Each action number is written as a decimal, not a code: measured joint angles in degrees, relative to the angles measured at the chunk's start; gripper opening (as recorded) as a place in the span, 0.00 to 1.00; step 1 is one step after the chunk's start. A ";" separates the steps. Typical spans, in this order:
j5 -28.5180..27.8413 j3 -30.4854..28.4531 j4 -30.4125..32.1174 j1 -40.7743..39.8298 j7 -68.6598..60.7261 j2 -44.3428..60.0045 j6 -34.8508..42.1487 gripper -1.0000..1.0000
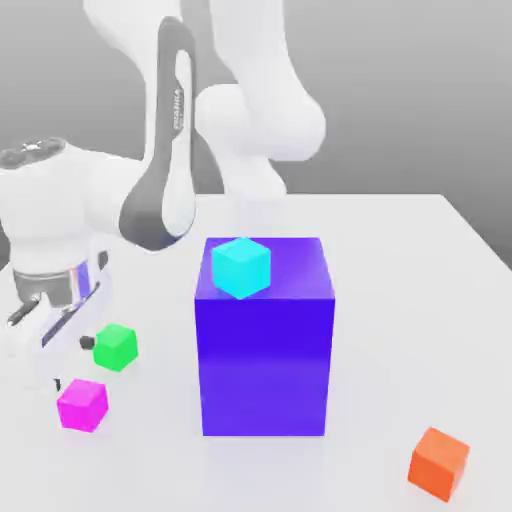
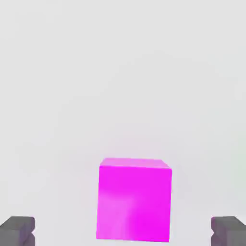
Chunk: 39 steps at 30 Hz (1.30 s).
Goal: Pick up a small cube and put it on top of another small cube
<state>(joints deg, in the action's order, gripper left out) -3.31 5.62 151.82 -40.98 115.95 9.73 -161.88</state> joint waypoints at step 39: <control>-7.74 -6.58 14.39 -4.26 5.89 -19.96 6.73 0.00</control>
<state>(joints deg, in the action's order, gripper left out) -11.05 -0.96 166.21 -45.24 121.84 -10.22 -155.15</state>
